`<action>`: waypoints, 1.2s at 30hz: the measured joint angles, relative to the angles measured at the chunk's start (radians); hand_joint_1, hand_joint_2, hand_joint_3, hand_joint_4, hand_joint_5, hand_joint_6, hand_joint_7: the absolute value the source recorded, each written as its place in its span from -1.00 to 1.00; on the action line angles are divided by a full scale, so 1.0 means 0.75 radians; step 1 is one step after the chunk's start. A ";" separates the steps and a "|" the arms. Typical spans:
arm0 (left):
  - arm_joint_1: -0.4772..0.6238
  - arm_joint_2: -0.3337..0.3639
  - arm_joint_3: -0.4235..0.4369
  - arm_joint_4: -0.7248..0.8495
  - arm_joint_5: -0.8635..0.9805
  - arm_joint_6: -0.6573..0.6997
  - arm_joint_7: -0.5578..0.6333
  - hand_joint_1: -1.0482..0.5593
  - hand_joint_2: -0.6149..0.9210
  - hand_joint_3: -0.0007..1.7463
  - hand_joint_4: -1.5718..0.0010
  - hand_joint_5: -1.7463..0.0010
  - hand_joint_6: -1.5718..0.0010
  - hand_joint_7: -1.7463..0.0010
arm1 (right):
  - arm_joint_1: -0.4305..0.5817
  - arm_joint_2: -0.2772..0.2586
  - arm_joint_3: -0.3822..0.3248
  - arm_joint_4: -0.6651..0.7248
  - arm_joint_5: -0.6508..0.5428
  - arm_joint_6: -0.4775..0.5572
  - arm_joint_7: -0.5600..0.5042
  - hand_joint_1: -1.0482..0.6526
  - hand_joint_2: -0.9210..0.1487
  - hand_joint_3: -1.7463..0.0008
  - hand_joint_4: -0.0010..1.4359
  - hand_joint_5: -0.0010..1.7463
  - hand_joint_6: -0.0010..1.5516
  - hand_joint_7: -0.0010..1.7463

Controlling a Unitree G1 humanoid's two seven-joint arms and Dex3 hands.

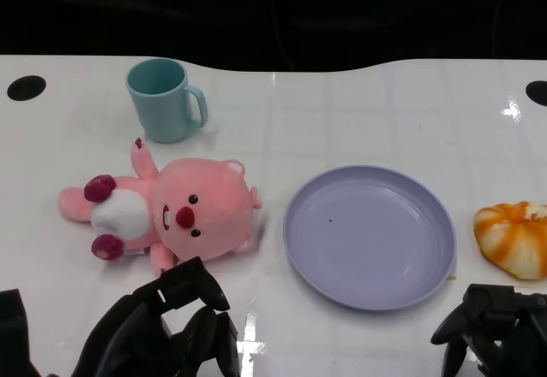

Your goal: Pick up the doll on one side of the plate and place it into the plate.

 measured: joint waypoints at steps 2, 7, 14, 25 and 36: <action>0.000 0.000 0.000 0.000 0.000 0.000 0.000 -0.02 0.42 0.39 0.03 -1.00 0.19 -0.83 | 0.000 0.000 0.000 0.000 -0.002 0.000 0.000 -0.93 -1.00 0.61 0.52 0.48 0.43 0.05; 0.000 0.000 0.000 0.000 0.000 0.000 0.000 -0.01 0.42 0.40 0.02 -1.00 0.19 -0.84 | 0.000 0.000 0.000 0.000 -0.004 0.000 0.000 -0.94 -1.00 0.62 0.52 0.48 0.44 0.06; 0.000 0.001 0.000 0.000 0.000 0.000 0.000 0.00 0.42 0.41 0.02 -1.00 0.20 -0.85 | 0.000 0.000 0.000 0.001 -0.005 -0.003 0.000 -0.93 -1.00 0.61 0.53 0.47 0.43 0.05; 0.000 0.001 0.000 0.001 0.000 -0.003 -0.004 0.00 0.42 0.42 0.02 -1.00 0.20 -0.85 | 0.000 0.000 0.000 0.002 0.000 -0.006 0.006 -0.93 -1.00 0.63 0.52 0.46 0.43 0.04; -0.003 0.001 0.007 0.003 -0.004 -0.003 -0.005 0.03 0.43 0.41 0.07 -0.95 0.20 -0.77 | 0.000 0.000 0.000 0.001 -0.008 -0.006 0.000 -0.92 -1.00 0.61 0.52 0.46 0.43 0.04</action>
